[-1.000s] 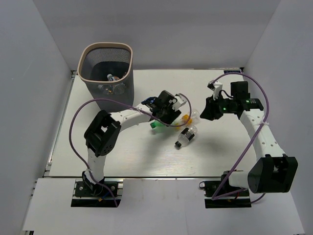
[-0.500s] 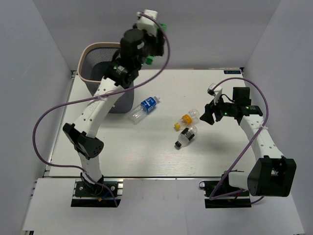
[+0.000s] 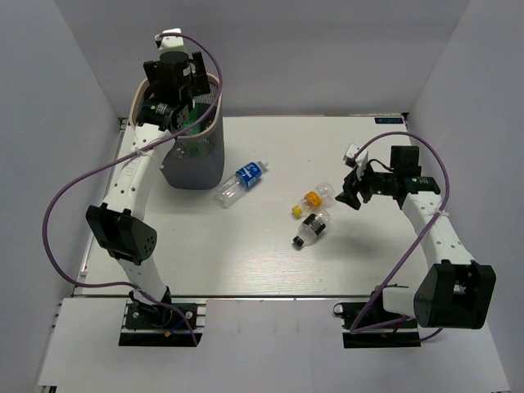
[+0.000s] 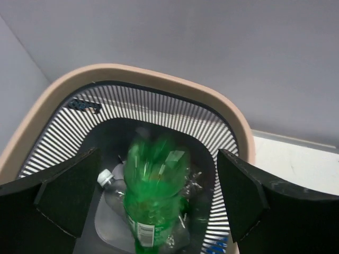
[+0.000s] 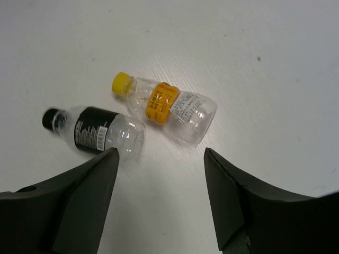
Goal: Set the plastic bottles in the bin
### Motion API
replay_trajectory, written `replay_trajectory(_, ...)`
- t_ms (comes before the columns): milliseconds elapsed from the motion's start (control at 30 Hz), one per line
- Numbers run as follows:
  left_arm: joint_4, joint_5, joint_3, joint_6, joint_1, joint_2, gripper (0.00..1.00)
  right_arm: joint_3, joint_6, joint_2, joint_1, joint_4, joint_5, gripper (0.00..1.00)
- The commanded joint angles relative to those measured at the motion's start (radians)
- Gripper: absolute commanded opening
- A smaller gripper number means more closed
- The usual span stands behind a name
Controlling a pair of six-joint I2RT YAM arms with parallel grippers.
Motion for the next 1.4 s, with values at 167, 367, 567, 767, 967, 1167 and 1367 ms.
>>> replay_trajectory(167,0.003,0.390,0.098,0.081,-0.009,-0.064,1.00,0.104,-0.996,0.119,-0.005,-0.408,-0.204,0.74)
replay_trajectory(367,0.106,0.911,-0.250,0.064,-0.027,-0.211,1.00,0.348,-1.441,0.414,-0.005,-0.732,-0.146,0.90)
replay_trajectory(567,0.201,0.967,-0.684,-0.010,-0.069,-0.428,1.00,0.313,-1.457,0.421,0.016,-0.499,-0.055,0.90)
replay_trajectory(767,0.190,0.979,-0.893,-0.044,-0.116,-0.532,1.00,0.382,-1.455,0.516,0.056,-0.447,0.037,0.90)
replay_trajectory(967,0.216,0.961,-1.093,-0.122,-0.158,-0.597,1.00,0.376,-1.402,0.567,0.111,-0.382,0.097,0.90)
replay_trajectory(1167,0.228,0.915,-1.168,-0.164,-0.187,-0.641,1.00,0.387,-1.401,0.616,0.148,-0.362,0.166,0.90)
replay_trajectory(1367,0.187,0.885,-1.168,-0.164,-0.207,-0.650,1.00,0.392,-1.381,0.680,0.182,-0.353,0.219,0.86)
